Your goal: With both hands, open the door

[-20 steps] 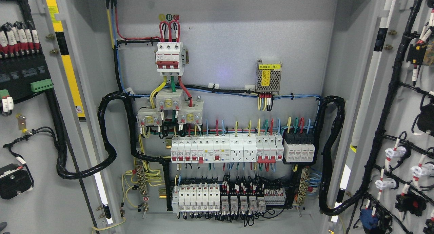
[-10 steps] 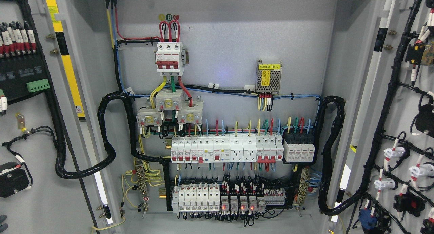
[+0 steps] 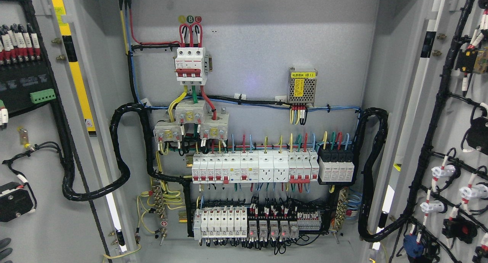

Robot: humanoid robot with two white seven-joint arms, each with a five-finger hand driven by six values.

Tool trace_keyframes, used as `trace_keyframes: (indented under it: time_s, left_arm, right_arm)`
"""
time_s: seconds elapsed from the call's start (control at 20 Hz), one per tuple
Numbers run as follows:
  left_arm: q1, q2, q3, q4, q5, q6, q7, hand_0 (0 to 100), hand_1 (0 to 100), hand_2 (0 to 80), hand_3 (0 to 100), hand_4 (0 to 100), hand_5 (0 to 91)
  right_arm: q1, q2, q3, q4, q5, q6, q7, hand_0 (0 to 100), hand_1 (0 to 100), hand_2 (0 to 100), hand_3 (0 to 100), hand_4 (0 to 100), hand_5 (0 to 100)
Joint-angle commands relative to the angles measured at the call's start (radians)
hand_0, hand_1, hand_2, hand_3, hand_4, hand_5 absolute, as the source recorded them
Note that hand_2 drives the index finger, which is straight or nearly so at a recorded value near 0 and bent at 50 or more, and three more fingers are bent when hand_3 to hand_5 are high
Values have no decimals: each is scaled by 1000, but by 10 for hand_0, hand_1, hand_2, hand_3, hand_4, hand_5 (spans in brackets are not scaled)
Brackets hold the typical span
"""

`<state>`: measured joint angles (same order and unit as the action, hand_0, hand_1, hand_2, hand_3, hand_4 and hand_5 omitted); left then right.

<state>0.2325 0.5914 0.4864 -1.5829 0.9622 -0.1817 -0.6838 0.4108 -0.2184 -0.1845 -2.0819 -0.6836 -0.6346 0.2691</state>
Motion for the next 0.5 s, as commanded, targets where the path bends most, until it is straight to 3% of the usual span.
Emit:
trace_keyframes:
  time_s: [0.0, 0.1, 0.2, 0.45]
  left_arm:
    - [13, -27, -54, -138, -8, -2, 1, 120, 556, 0, 0, 0, 0]
    - [24, -44, -115, -175, -34, -4, 3, 120, 556, 0, 0, 0, 0]
    - [24, -82, -202, -171, -113, -7, 4, 120, 556, 0, 0, 0, 0]
    - [33, -312, -443, -111, -359, -10, 35, 120, 556, 0, 0, 0, 0]
  right_arm:
    - [-18, -9, 114, 8, 68, 9, 1, 0, 500, 40, 0, 0, 0]
    - [-32, -7, 172, 31, 172, 10, -1, 0, 500, 40, 0, 0, 0]
    - [-58, -2, 238, 75, 229, 12, -2, 0, 500, 40, 0, 0, 0]
    - [-95, 24, 374, 333, 330, 10, -1, 0, 500, 40, 0, 0, 0]
